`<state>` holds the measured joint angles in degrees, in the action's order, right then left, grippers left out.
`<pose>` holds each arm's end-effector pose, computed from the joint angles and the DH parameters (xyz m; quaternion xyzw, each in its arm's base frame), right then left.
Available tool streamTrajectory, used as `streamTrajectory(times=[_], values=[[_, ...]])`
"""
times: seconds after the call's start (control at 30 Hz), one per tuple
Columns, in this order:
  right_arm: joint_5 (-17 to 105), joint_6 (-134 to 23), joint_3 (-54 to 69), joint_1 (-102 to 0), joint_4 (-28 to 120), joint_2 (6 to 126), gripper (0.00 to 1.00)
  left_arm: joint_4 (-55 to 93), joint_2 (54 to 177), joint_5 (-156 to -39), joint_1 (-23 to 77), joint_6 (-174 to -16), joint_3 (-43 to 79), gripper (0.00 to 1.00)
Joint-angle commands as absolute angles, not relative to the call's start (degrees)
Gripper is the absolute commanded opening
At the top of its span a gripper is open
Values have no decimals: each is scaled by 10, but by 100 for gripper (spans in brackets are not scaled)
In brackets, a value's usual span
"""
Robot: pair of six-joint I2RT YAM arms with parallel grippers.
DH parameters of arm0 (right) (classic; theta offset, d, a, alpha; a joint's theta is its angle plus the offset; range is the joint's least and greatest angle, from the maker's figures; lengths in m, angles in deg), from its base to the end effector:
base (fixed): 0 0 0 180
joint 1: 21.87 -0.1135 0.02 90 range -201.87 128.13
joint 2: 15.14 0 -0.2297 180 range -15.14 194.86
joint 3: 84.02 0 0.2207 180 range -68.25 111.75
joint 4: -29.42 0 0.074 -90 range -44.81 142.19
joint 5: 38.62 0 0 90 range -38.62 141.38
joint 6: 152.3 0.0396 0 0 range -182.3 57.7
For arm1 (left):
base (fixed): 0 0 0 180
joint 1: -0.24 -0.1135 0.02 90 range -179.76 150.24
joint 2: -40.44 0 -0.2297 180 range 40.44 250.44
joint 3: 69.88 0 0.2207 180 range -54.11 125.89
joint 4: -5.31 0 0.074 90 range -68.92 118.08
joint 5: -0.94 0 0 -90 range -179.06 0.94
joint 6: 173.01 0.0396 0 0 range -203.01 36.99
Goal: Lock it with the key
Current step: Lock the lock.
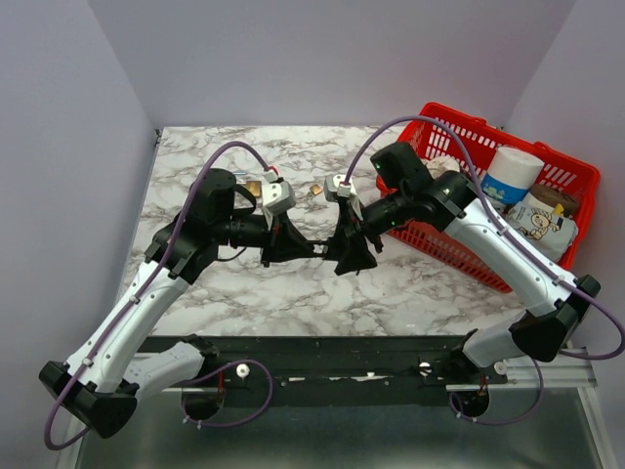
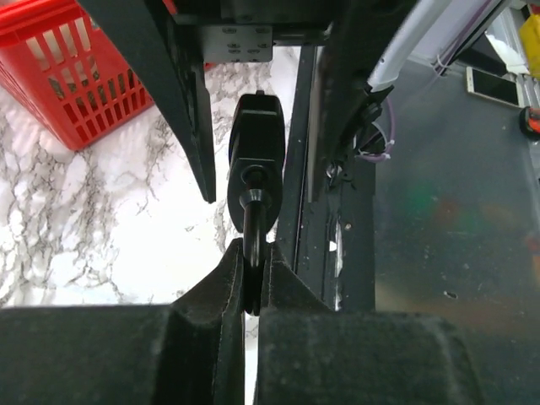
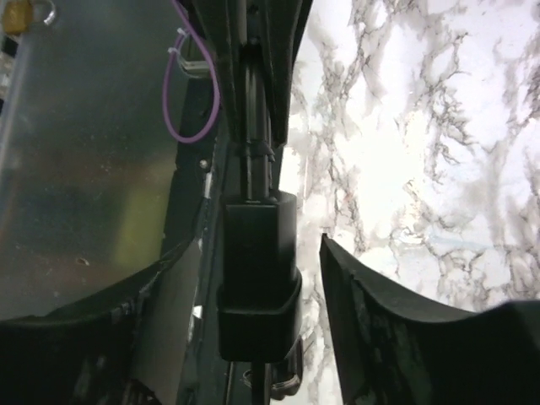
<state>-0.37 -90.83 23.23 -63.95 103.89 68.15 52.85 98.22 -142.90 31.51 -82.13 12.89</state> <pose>0.1703 0.1956 0.3552 -0.6097 0.6059 0.4437 0.2534 0.1437 -0.1246 0.3637 0.4469 0.6430 -0.4931 0.3790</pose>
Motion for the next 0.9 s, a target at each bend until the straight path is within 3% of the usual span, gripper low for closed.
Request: streamTrajectory(times=[0.0,0.03,0.07,0.23,0.4,0.73,0.87], values=[[-22,-877,213,-641,977,649,80,361,950,-1503,276,-970,87,0],[-26,-870,199,-639,937,627,90,336,945,-1509,269,-992,69,0],[-30,-858,168,-634,916,615,93,313,937,-1516,257,-1016,62,0],[-63,-772,88,-607,751,561,95,183,916,-1530,246,-1124,25,0],[-93,-718,79,-601,692,562,94,126,912,-1535,245,-1167,14,0],[-125,-694,86,-602,656,575,57,95,916,-1534,245,-1203,9,0],[-130,-694,81,-601,654,575,50,75,919,-1528,245,-1219,6,0]])
